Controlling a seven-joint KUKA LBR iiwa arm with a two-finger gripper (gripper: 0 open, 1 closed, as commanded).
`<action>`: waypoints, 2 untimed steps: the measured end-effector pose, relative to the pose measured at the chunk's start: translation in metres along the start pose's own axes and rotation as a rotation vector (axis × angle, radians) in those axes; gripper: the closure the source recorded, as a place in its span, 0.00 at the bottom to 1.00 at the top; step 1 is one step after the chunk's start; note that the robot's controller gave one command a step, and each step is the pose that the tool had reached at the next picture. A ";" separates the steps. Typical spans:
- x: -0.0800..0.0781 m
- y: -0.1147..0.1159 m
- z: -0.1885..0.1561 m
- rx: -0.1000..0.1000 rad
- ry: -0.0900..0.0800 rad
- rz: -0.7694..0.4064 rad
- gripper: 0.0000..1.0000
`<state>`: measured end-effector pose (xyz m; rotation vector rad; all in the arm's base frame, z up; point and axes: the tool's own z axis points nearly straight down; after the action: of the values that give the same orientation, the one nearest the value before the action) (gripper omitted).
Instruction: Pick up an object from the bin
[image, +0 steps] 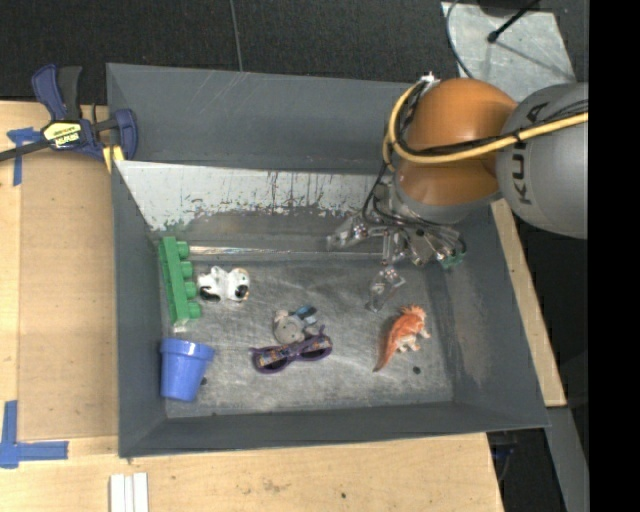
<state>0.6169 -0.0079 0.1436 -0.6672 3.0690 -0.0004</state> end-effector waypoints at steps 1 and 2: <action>0.000 0.000 0.000 0.000 -0.001 0.001 0.00; 0.003 0.005 0.034 0.004 -0.007 -0.079 0.00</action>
Offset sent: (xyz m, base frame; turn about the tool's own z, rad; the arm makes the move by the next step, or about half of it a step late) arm -0.0131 0.0081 -0.0736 -0.1604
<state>0.6124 -0.0042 0.1098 -0.7857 3.0327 -0.0037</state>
